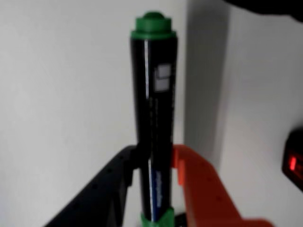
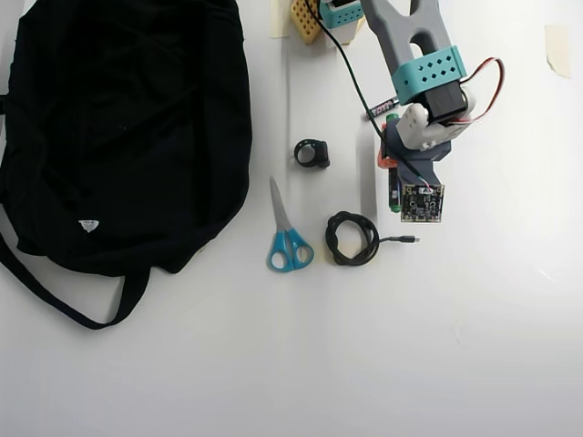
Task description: Put the green marker into the black bag
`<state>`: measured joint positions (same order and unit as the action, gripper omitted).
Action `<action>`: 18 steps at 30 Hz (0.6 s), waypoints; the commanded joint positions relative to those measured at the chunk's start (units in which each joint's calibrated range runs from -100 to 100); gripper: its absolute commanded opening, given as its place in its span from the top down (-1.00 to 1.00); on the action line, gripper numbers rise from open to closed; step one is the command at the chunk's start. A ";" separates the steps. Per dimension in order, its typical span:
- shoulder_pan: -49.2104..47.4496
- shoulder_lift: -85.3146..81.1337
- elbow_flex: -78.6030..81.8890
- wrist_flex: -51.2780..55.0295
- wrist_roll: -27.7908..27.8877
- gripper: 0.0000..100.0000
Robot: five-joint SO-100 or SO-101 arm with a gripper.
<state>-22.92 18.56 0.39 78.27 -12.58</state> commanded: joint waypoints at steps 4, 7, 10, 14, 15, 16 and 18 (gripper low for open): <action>0.04 -6.52 -1.74 2.86 0.41 0.96; 0.19 -8.85 -1.74 6.22 1.09 0.96; 0.26 -10.59 -1.74 8.63 1.51 0.96; 0.41 -13.08 -2.10 11.48 1.56 0.96; 0.71 -13.83 -2.19 12.08 1.56 0.96; 0.79 -14.49 -2.37 12.60 1.56 0.96; 0.79 -15.90 -2.55 13.37 1.56 0.96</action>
<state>-22.85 7.76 0.39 89.95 -11.26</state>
